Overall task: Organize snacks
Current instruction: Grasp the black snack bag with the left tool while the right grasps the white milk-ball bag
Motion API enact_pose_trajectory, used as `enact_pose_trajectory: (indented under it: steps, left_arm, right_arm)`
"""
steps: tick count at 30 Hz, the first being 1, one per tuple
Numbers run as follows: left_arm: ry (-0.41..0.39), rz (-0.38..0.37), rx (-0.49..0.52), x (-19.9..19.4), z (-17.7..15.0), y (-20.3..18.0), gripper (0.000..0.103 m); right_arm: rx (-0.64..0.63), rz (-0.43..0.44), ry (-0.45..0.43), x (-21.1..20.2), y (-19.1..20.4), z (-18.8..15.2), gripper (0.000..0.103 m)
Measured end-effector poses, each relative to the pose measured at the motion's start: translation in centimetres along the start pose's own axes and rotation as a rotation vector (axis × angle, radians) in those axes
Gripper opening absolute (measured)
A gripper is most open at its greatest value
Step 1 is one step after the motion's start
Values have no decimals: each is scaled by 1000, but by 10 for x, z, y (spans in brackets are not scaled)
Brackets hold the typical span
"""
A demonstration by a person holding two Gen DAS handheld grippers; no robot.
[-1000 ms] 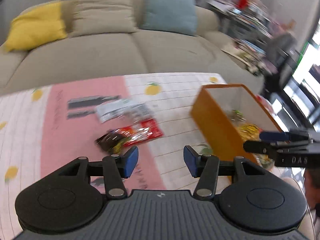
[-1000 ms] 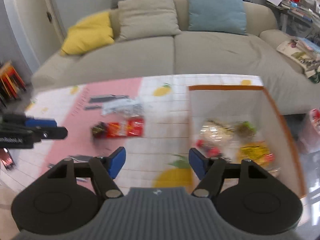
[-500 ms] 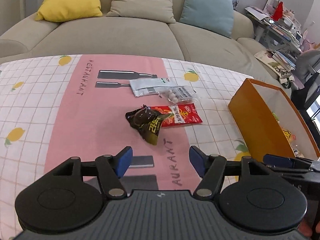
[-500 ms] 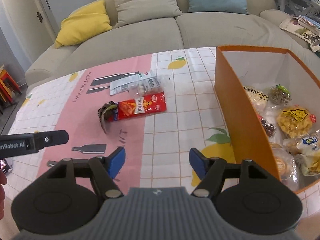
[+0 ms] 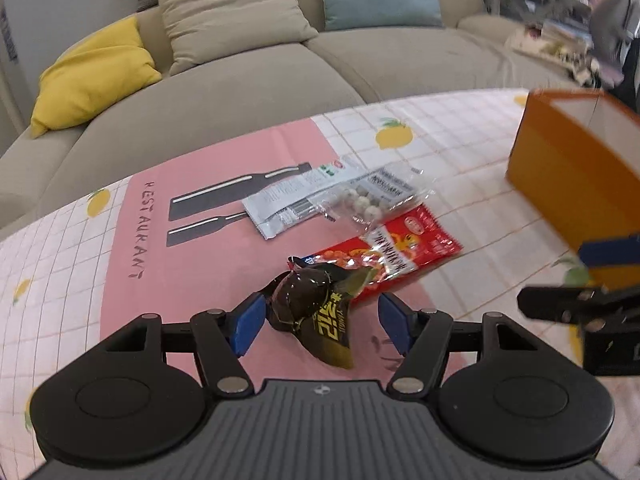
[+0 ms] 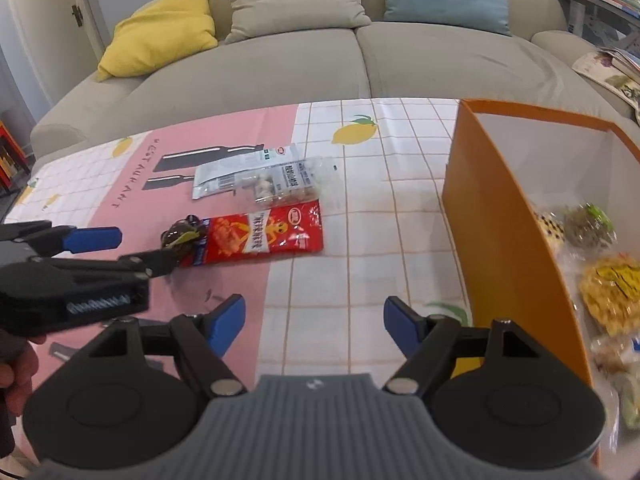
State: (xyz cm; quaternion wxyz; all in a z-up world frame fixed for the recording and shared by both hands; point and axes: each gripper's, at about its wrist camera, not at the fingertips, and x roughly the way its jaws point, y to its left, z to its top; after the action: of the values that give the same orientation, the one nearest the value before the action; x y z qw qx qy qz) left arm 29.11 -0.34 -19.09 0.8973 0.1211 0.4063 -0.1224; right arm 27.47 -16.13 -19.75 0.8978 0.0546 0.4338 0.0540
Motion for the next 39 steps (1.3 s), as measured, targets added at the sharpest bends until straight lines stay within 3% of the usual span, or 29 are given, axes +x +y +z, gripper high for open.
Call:
enact_pose_trajectory:
  steps: [8, 15, 17, 19, 23, 31, 39]
  left_arm:
    - [12, -6, 66, 30, 6, -2, 75]
    - [24, -21, 89, 45, 11, 8, 56]
    - [29, -33, 69, 46, 11, 14, 52]
    - [35, -54, 39, 46, 11, 21, 45]
    - [45, -60, -6, 47, 14, 30, 44]
    - [76, -94, -130, 46, 17, 47, 44]
    - [101, -130, -179, 35, 10, 48, 44]
  right_arm:
    - [-66, 15, -25, 31, 2, 21, 75]
    - [-120, 65, -56, 60, 10, 47, 75]
    - [-118, 62, -61, 69, 13, 55, 77]
    - [-108, 58, -61, 79, 15, 63, 86]
    - [-97, 61, -64, 102, 22, 81, 95]
    - [-112, 41, -6, 158, 38, 110, 94]
    - [-211, 41, -18, 151, 44, 83, 85]
